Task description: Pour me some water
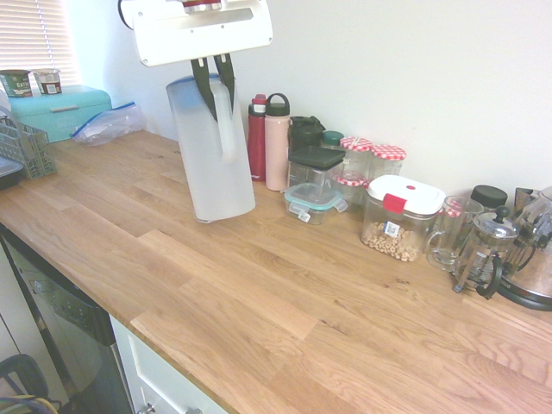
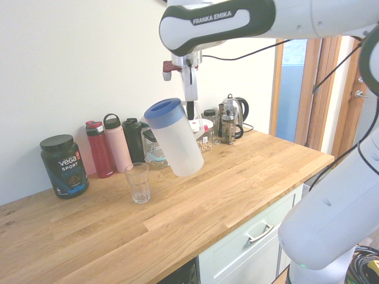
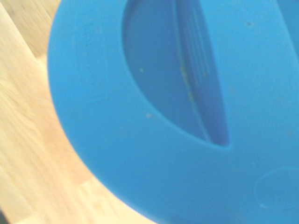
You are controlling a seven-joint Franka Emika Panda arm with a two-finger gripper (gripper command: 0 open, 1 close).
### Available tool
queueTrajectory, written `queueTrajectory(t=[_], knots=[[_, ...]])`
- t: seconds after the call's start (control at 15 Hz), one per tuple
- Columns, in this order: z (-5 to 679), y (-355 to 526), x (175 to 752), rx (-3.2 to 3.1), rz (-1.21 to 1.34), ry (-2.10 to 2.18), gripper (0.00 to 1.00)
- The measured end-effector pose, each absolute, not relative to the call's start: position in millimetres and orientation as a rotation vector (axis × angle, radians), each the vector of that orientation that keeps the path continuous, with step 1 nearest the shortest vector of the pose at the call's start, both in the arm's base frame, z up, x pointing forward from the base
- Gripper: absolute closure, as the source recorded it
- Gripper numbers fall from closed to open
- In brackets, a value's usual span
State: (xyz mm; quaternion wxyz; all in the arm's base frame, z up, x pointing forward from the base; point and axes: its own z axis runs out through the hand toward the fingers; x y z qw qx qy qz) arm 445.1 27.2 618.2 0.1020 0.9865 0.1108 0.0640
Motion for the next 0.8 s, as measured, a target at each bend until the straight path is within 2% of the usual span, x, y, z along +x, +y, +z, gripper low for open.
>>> queueTrajectory(t=[0.4,0.8], knots=[[556,66,510,2.753,0.064,0.378,1.0],[540,89,519,2.627,0.048,0.397,1.0]])
